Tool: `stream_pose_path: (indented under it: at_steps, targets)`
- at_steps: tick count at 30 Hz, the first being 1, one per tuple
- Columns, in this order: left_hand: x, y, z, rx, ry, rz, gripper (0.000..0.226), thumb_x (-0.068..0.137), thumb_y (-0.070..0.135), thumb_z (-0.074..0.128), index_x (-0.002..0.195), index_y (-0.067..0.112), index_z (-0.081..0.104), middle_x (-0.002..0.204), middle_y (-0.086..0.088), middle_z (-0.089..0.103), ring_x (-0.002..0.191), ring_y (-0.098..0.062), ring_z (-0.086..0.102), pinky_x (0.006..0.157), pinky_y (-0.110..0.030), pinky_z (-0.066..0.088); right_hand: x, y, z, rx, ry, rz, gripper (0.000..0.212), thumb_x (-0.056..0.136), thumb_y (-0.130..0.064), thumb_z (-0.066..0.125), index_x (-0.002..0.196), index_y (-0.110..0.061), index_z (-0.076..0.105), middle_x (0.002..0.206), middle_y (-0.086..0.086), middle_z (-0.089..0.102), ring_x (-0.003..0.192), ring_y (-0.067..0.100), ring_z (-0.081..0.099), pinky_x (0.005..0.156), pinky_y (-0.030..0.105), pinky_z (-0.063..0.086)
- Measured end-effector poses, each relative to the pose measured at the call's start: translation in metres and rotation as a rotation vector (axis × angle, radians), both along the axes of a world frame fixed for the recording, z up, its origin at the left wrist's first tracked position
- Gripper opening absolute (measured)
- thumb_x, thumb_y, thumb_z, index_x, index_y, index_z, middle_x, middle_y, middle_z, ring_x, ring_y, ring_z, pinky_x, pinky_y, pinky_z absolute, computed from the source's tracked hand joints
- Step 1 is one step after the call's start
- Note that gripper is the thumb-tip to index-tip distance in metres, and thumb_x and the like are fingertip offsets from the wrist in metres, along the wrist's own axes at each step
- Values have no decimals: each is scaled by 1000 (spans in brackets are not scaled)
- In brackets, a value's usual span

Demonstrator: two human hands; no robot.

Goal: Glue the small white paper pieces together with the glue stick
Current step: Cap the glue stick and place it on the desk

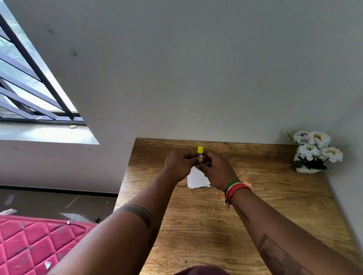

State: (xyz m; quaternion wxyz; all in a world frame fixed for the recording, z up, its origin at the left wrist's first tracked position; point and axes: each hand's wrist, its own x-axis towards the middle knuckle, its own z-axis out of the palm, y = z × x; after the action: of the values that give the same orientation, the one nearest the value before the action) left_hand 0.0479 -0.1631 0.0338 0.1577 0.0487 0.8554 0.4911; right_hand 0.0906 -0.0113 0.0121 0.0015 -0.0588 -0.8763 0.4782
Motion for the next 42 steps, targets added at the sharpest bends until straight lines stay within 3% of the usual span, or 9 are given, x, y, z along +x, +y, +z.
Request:
stream_pose_path:
  at_steps: [5,11,15,18,23,26,33,38,42]
  targets:
    - [-3,20,-15,28,-58,12,34,86,32,84,118,21,79,107,0,81,105,-14,74,96,-36,58,8,12,-5,-9,18,-135,32,95,-23,68,126,-19,65,108,-1,72,95,14,65,82,24,46]
    - [-6,54,-29,-96,-10,-87,23,96,23,73,117,16,77,112,-3,78,107,-18,71,82,-22,46,8,49,-21,103,-49,-316,15,89,-13,69,104,-13,67,98,8,72,91,28,67,72,32,47]
    - [-10,72,-36,-180,61,-190,24,99,17,66,121,15,76,120,-1,77,113,-17,69,84,-17,41,3,72,-31,140,-98,-411,13,87,-18,71,98,-15,65,95,7,70,87,28,65,71,36,50]
    - [-16,87,-42,-220,78,-273,27,99,16,62,123,16,75,125,0,75,117,-18,68,91,-22,48,-1,86,-43,153,-116,-443,13,85,-18,73,95,-17,64,93,6,70,87,28,65,73,38,53]
    - [-22,107,-56,-290,104,-388,32,101,16,58,129,19,73,133,-2,72,122,-21,67,103,-31,52,-8,102,-66,205,-162,-445,10,88,-15,68,92,-15,58,94,11,65,86,31,61,65,33,38]
    - [-24,112,-61,-314,103,-423,32,101,15,58,130,17,72,133,-2,72,122,-21,67,104,-34,53,-8,107,-77,234,-185,-434,8,92,-19,63,93,-14,57,95,12,64,86,34,61,66,38,45]
    - [-27,107,-72,-347,86,-412,30,100,16,60,128,17,73,132,-2,72,121,-20,66,103,-33,52,-3,115,-90,309,-266,-380,19,90,-22,68,102,-14,56,105,13,64,100,37,60,77,44,50]
    - [-23,94,-71,-337,113,-378,28,99,17,59,122,20,75,126,1,75,116,-18,68,100,-31,52,5,110,-82,172,-277,-467,58,81,-23,79,131,-16,49,122,14,66,110,36,63,86,43,53]
    - [-15,72,-69,-326,136,-262,27,100,14,56,117,18,76,120,-2,74,107,-19,69,86,-26,51,27,87,-73,168,-132,-611,46,80,-32,78,115,-19,50,113,7,60,97,27,59,72,34,44]
